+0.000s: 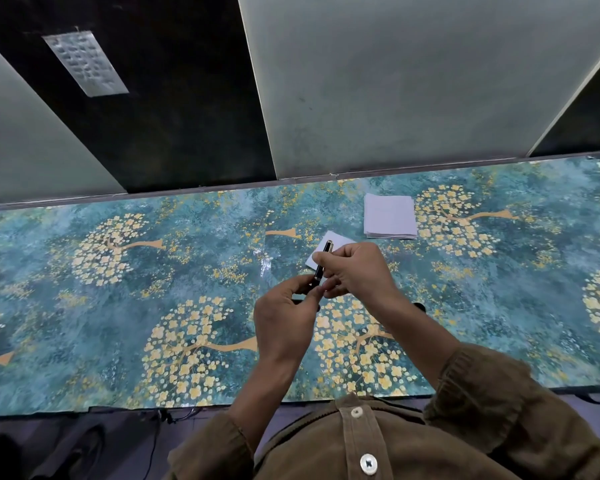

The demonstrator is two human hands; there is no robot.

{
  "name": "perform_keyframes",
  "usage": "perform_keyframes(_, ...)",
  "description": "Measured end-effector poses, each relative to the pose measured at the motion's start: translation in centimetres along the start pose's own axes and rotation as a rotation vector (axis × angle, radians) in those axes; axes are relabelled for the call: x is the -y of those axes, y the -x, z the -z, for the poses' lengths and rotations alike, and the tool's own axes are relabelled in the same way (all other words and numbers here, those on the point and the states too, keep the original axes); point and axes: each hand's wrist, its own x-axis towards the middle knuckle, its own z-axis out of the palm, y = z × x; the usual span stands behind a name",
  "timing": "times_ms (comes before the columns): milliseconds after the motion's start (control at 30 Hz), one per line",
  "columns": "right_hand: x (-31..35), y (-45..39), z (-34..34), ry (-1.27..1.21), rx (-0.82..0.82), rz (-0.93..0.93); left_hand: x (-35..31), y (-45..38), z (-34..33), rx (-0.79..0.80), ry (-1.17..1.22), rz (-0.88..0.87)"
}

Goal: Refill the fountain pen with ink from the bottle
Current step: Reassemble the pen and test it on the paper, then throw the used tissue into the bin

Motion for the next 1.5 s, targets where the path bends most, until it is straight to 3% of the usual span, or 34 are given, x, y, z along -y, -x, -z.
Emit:
perform_keyframes(233, -2.0, -0.6, -0.9, 0.054, -0.009, -0.059, 1.9, 0.2, -0.8, -0.006, -0.13, -0.005)
perform_keyframes(500, -4.4, -1.2, -0.5, -0.01, 0.137, -0.211, 5.3, -1.2, -2.6, 0.003, -0.22, 0.336)
perform_keyframes(633, -5.0, -0.9, 0.1, -0.069, 0.168, -0.279, 6.9, -1.7, -3.8, -0.024, -0.353, 0.395)
perform_keyframes(1167, -3.3, -4.7, 4.9, -0.029, 0.136, -0.187, 7.7, -4.8, -5.2, 0.01, -0.489, 0.505)
perform_keyframes(1300, -3.8, -7.4, 5.9, 0.167, 0.12, -0.171, 7.6, -5.2, -5.0, 0.009, -0.486, 0.519)
perform_keyframes(1500, -6.0, -11.9, 8.4, 0.922, 0.126, 0.021, 7.1, -5.1, -4.1, -0.036, -0.376, 0.551)
